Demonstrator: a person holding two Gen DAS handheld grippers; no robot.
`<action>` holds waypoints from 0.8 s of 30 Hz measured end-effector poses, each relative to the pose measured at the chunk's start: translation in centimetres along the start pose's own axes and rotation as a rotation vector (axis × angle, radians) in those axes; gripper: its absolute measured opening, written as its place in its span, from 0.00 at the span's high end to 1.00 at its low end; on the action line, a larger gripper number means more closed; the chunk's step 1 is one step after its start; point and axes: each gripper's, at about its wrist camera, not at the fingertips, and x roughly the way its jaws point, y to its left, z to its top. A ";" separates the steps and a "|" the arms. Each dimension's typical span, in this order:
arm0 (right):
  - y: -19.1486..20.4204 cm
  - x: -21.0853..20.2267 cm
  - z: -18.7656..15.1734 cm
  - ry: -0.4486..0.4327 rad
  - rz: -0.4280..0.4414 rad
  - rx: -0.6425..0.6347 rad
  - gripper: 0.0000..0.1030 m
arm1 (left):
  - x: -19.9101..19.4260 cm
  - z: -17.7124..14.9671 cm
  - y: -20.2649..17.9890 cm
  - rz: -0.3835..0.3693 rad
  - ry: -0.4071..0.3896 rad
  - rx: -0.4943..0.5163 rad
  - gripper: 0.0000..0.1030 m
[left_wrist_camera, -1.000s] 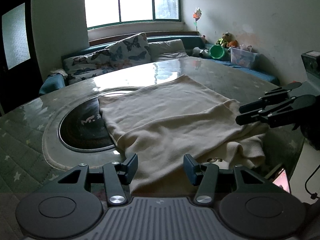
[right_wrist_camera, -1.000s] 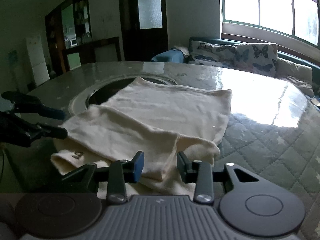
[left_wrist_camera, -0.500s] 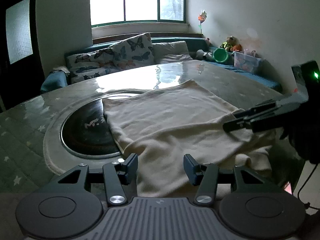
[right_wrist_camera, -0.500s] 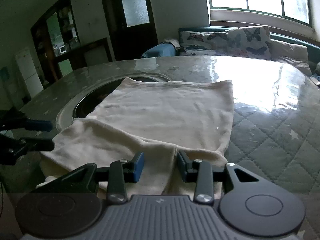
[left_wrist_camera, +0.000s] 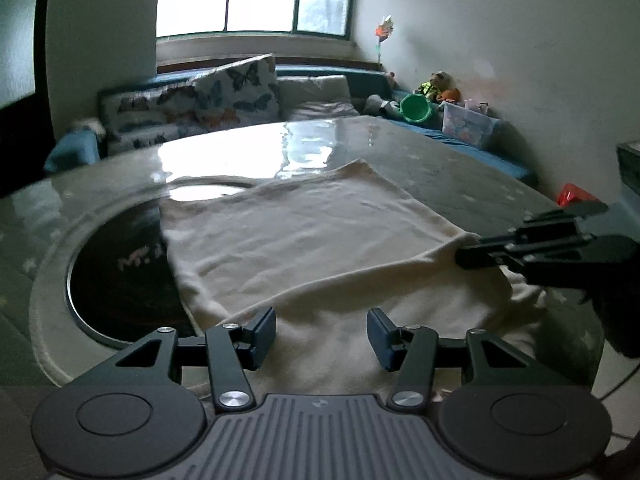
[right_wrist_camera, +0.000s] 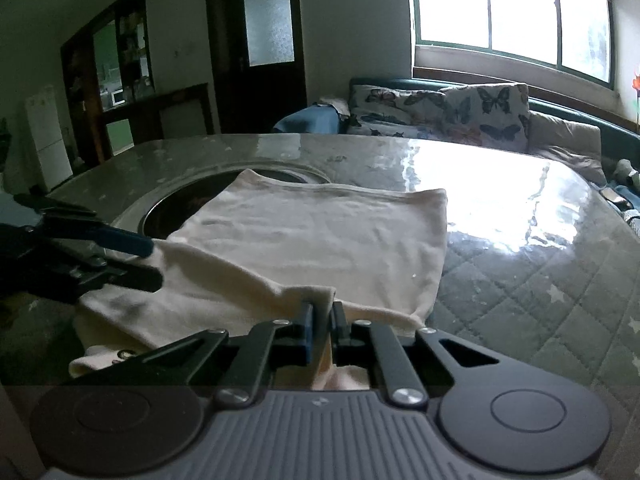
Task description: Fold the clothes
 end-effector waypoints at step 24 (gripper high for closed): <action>2.6 0.4 -0.4 0.009 0.111 -0.112 0.83 | -0.5 -1.3 -1.3 0.035 0.022 0.098 0.46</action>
